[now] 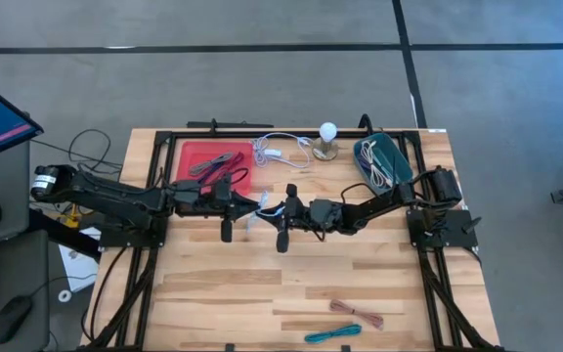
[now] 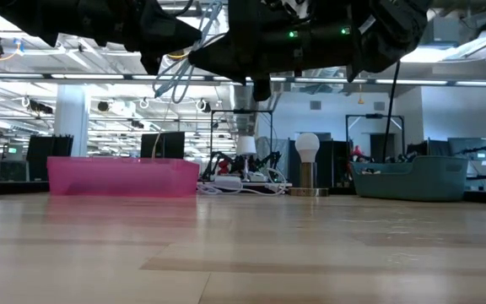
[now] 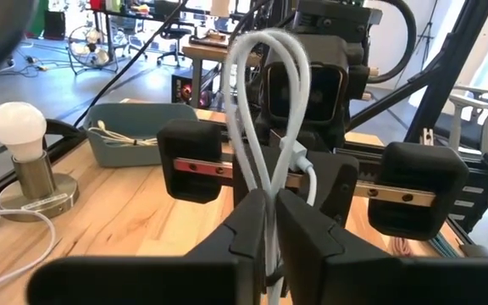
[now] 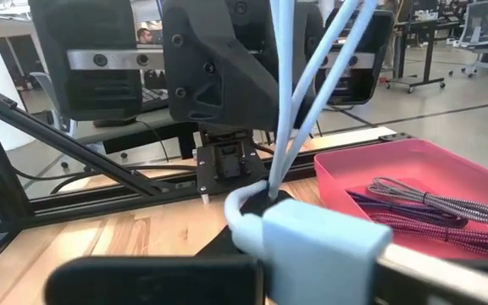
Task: Pick & Place USB Port
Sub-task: Put the light blue charger cable into the blue bin
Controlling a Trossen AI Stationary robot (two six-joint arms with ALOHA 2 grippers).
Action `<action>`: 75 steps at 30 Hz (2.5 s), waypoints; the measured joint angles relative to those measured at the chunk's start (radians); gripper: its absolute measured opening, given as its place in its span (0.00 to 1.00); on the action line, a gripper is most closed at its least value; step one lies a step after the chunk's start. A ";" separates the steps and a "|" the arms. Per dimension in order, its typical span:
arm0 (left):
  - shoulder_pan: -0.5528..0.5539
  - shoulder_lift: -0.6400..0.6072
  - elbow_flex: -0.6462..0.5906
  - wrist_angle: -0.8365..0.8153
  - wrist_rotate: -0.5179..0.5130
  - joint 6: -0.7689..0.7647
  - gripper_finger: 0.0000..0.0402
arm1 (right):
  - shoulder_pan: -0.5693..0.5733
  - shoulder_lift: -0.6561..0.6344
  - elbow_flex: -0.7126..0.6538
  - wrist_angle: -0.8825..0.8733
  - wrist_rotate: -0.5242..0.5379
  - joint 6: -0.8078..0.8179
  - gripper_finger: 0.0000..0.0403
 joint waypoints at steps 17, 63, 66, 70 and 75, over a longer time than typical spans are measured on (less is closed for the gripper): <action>0.000 -0.003 0.000 -0.024 0.000 0.008 0.24 | 0.000 -0.001 0.000 -0.078 0.056 -0.042 0.00; 0.000 -0.169 0.000 -0.292 0.000 -0.023 0.24 | -0.302 -0.859 -0.282 -1.625 0.605 0.645 0.00; 0.000 -0.169 0.000 -0.292 0.000 -0.023 0.24 | -0.342 -0.853 -0.282 -1.670 0.578 0.652 0.00; 0.000 -0.169 0.000 -0.292 0.000 -0.023 0.24 | -0.386 -0.854 -0.282 -1.733 0.573 0.665 0.00; 0.000 -0.169 0.000 -0.291 0.000 -0.023 0.24 | -0.440 -0.854 -0.282 -1.807 0.540 0.681 0.00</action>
